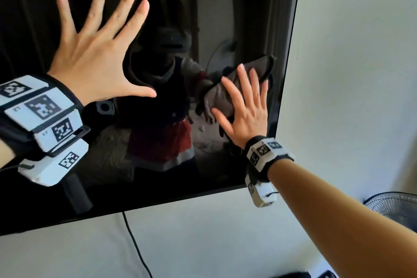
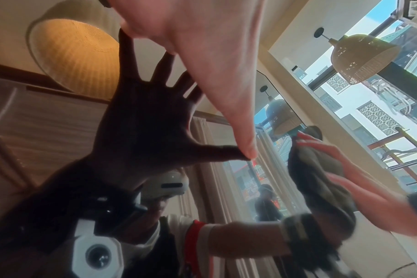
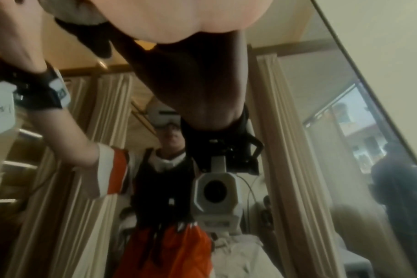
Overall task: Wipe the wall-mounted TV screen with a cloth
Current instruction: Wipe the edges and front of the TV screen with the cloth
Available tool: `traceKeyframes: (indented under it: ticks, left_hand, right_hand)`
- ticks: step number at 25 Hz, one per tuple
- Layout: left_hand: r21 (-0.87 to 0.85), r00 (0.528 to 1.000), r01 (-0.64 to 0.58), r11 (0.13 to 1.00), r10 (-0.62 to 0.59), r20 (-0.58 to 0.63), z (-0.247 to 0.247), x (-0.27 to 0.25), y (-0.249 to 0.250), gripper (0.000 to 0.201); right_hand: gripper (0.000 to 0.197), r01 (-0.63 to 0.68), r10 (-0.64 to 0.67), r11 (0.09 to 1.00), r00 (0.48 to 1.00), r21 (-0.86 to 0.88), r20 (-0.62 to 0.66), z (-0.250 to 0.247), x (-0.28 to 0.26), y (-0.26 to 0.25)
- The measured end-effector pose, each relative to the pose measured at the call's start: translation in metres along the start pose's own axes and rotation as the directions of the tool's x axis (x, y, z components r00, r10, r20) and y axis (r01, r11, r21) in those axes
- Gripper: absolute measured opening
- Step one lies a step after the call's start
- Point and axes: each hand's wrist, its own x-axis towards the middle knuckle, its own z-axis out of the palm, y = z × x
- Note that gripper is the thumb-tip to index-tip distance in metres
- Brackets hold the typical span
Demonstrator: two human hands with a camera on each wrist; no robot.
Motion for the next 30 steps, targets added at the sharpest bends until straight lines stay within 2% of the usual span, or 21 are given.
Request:
traceKeyframes:
  ticks: [2, 5, 8, 11, 14, 17, 19, 20, 22, 24, 26, 28, 30]
  left_hand:
    - [-0.006, 0.999, -0.043, 0.999, 0.043, -0.006, 0.009, -0.021, 0.013, 0.142]
    - [0.031, 0.987, -0.153, 0.988, 0.152, 0.044, 0.033, -0.063, 0.044, 0.142]
    - [0.05, 0.982, -0.138, 0.989, 0.13, 0.136, 0.05, -0.079, 0.051, 0.147]
    - [0.077, 0.98, -0.149, 0.986, 0.136, 0.145, 0.058, -0.078, 0.044, 0.147]
    - [0.081, 0.983, -0.148, 0.986, 0.139, 0.117, 0.061, -0.079, 0.045, 0.147]
    - [0.09, 0.986, -0.137, 0.986, 0.127, 0.111, 0.06, -0.081, 0.047, 0.148]
    - [0.085, 0.986, -0.132, 0.988, 0.123, 0.109, 0.059, -0.081, 0.047, 0.148]
    - [0.085, 0.987, -0.13, 0.988, 0.12, 0.109, 0.059, -0.082, 0.048, 0.148]
    - [0.093, 0.987, -0.127, 0.988, 0.117, 0.108, 0.059, -0.082, 0.048, 0.149]
    - [0.085, 0.987, -0.133, 0.987, 0.124, 0.102, 0.059, -0.081, 0.048, 0.149]
    - [0.085, 0.988, -0.131, 0.988, 0.123, 0.097, 0.06, -0.082, 0.047, 0.148]
    - [0.094, 0.988, -0.13, 0.987, 0.121, 0.096, 0.06, -0.083, 0.047, 0.147]
    - [0.092, 0.988, -0.132, 0.987, 0.123, 0.097, 0.06, -0.082, 0.047, 0.147]
  right_hand:
    - [0.063, -0.051, 0.051, 0.999, 0.998, 0.015, -0.034, -0.001, 0.009, 0.0]
    - [0.065, -0.113, 0.113, 0.993, 0.994, 0.034, 0.005, 0.008, -0.034, -0.013]
    - [0.067, -0.073, 0.072, 0.997, 0.994, 0.011, 0.082, 0.012, -0.066, -0.024]
    - [0.063, -0.031, 0.032, 0.999, 0.999, 0.022, -0.005, 0.01, -0.018, -0.017]
    - [0.062, -0.139, 0.144, 0.989, 0.984, 0.052, -0.107, 0.008, 0.015, -0.015]
    - [0.065, -0.159, 0.16, 0.986, 0.987, 0.053, -0.015, 0.016, -0.042, -0.029]
    - [0.066, -0.076, 0.072, 0.997, 0.992, 0.031, 0.103, 0.016, -0.086, -0.046]
    - [0.066, -0.019, 0.015, 0.999, 0.991, 0.026, 0.132, 0.015, -0.089, -0.049]
    - [0.064, 0.065, -0.068, 0.997, 0.993, 0.038, 0.095, 0.014, -0.049, -0.049]
    - [0.062, 0.043, -0.043, 0.998, 0.999, 0.044, 0.003, 0.008, 0.004, -0.046]
    - [0.062, -0.015, 0.018, 0.998, 0.998, 0.055, -0.059, 0.007, 0.019, -0.042]
    - [0.063, -0.045, 0.045, 0.997, 0.999, 0.063, -0.009, 0.015, -0.024, -0.043]
    - [0.065, -0.054, 0.05, 0.998, 0.993, 0.031, 0.108, 0.02, -0.092, -0.048]
